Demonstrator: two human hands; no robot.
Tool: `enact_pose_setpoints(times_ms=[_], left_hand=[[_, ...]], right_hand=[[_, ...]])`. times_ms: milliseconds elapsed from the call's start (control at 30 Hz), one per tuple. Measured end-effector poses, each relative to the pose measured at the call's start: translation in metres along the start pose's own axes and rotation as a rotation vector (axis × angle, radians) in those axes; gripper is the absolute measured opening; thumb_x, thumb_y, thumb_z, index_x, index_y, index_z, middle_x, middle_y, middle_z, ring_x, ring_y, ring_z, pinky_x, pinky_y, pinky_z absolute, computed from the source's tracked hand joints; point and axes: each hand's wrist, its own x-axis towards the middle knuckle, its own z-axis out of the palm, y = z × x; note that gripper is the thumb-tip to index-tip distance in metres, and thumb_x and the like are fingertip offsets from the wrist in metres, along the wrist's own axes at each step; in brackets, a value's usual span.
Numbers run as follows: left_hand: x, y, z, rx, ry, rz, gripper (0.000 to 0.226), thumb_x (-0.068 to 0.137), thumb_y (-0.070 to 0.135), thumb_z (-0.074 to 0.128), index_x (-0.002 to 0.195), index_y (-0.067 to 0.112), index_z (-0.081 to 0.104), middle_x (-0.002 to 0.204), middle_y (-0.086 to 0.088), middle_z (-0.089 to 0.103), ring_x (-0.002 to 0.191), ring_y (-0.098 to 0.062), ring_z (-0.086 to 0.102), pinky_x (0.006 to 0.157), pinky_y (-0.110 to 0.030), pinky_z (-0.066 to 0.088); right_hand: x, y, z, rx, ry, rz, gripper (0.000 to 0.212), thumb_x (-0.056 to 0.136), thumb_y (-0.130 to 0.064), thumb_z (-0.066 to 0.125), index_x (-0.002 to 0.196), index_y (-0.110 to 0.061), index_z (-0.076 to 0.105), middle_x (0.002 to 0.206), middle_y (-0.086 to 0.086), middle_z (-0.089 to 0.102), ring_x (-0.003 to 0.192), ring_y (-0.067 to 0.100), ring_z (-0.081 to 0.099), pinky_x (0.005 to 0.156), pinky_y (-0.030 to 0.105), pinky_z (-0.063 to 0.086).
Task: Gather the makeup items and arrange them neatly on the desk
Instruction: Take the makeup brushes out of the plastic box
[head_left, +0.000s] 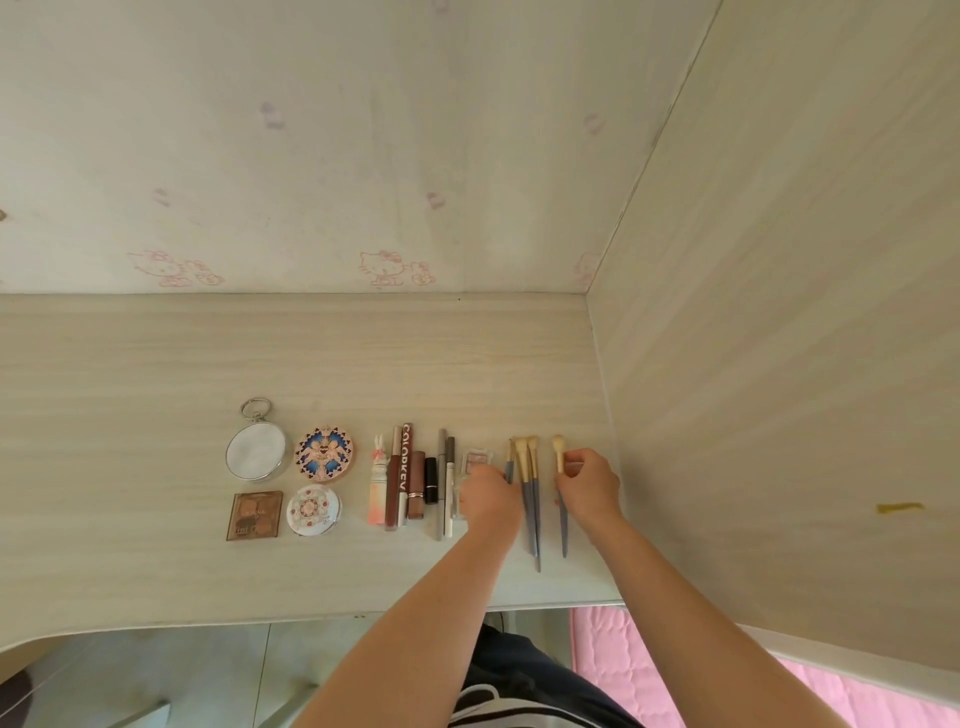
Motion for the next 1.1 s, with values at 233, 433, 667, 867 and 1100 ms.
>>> enact_pose_setpoints(times_ms=[233, 433, 667, 867, 1100], left_hand=[[-0.013, 0.009, -0.003, 0.136, -0.021, 0.082, 0.011, 0.089, 0.008, 0.057, 0.097, 0.004, 0.064, 0.092, -0.012, 0.068, 0.07, -0.017, 0.061, 0.044, -0.017, 0.039], [-0.032, 0.01, -0.013, 0.124, -0.047, 0.165, 0.017, 0.086, -0.005, 0.049, 0.088, 0.007, 0.059, 0.077, -0.004, 0.056, 0.061, -0.011, 0.05, 0.045, -0.016, 0.036], [-0.05, -0.008, -0.042, 0.139, -0.008, 0.368, 0.036, 0.094, 0.004, 0.043, 0.127, 0.014, 0.056, 0.116, -0.006, 0.062, 0.087, -0.013, 0.059, 0.067, -0.018, 0.048], [-0.056, -0.022, -0.081, 0.267, 0.146, 0.537, 0.028, 0.095, 0.013, 0.045, 0.119, 0.016, 0.059, 0.106, -0.002, 0.065, 0.093, -0.019, 0.063, 0.076, -0.032, 0.054], [-0.054, -0.051, -0.138, 0.408, 0.392, 0.686, 0.031, 0.095, 0.016, 0.051, 0.124, 0.012, 0.06, 0.115, -0.003, 0.064, 0.114, -0.022, 0.053, 0.083, -0.034, 0.05]], right_hand=[[-0.002, 0.002, -0.001, -0.028, -0.021, -0.014, 0.036, 0.084, 0.001, 0.054, 0.119, -0.006, 0.057, 0.092, 0.004, 0.057, 0.094, 0.027, 0.061, 0.086, 0.044, 0.054], [-0.007, 0.007, -0.004, -0.078, -0.089, -0.06, 0.033, 0.089, -0.008, 0.054, 0.122, -0.009, 0.055, 0.113, 0.009, 0.062, 0.1, 0.024, 0.06, 0.079, 0.028, 0.047], [-0.021, 0.009, -0.011, -0.251, -0.125, -0.21, 0.024, 0.094, -0.012, 0.048, 0.116, -0.008, 0.056, 0.109, 0.01, 0.062, 0.101, 0.025, 0.058, 0.08, 0.027, 0.044], [-0.039, -0.006, -0.006, -0.528, -0.129, -0.468, 0.022, 0.097, -0.019, 0.041, 0.114, -0.011, 0.053, 0.107, 0.006, 0.053, 0.098, 0.026, 0.055, 0.079, 0.037, 0.048], [-0.067, -0.048, 0.026, -0.614, -0.183, -0.658, 0.033, 0.099, -0.02, 0.038, 0.131, -0.017, 0.046, 0.129, 0.0, 0.048, 0.115, 0.018, 0.048, 0.089, 0.033, 0.046]])
